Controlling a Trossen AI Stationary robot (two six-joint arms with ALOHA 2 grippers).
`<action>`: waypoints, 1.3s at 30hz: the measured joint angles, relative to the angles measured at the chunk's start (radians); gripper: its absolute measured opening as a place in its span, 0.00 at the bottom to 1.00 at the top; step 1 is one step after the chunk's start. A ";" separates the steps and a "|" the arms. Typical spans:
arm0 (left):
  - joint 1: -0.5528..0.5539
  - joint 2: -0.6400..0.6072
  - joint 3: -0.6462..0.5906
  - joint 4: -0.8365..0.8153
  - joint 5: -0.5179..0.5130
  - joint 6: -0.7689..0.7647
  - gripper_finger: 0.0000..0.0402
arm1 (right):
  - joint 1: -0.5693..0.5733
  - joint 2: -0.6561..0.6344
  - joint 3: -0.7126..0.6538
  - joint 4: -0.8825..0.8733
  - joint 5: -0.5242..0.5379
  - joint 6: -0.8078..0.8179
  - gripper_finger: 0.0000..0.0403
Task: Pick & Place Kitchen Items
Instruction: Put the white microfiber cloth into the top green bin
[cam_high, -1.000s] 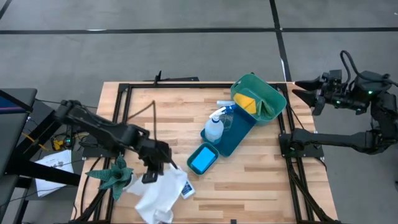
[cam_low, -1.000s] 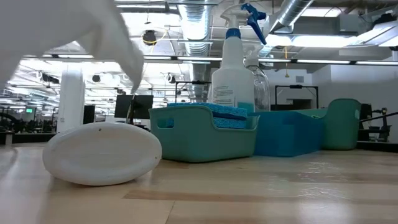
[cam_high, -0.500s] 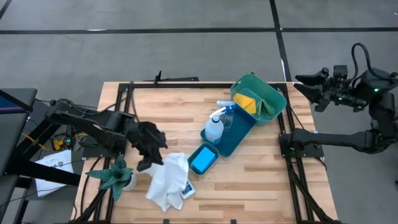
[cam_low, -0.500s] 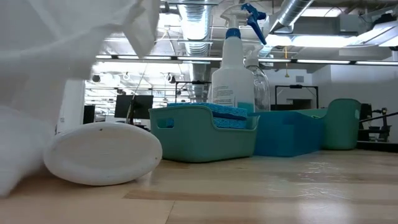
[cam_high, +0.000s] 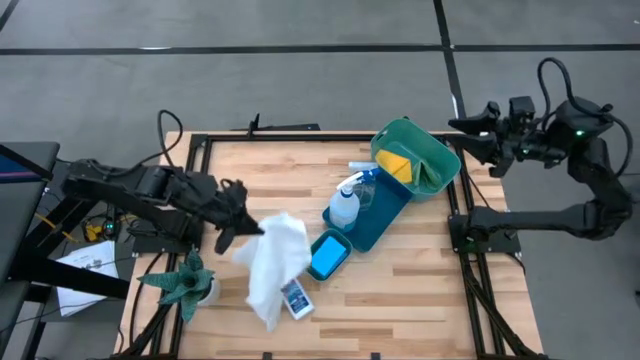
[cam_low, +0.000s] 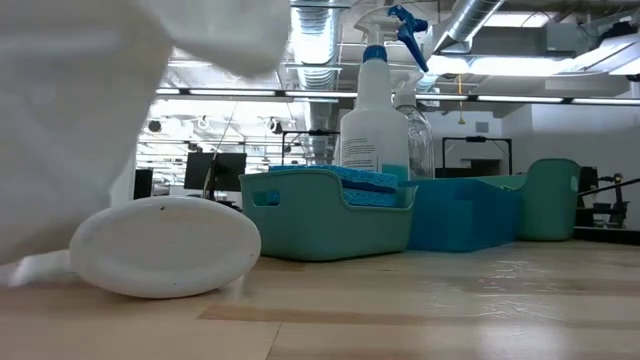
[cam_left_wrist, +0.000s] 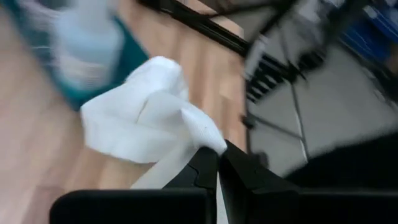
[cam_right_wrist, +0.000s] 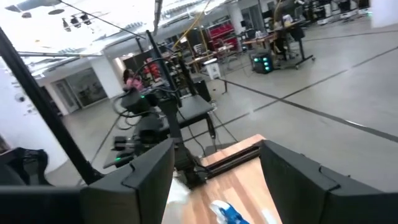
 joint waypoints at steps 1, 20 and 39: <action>0.004 -0.004 0.000 -0.007 -0.026 -0.020 0.00 | 0.010 0.008 0.000 0.010 0.000 0.000 0.57; 0.002 -0.075 0.001 0.174 -0.658 -0.128 0.00 | 0.316 0.153 0.000 0.226 0.105 -0.001 0.57; -0.005 -0.064 0.001 0.431 -0.965 0.058 0.00 | 0.652 0.411 0.100 0.498 0.536 -0.190 0.57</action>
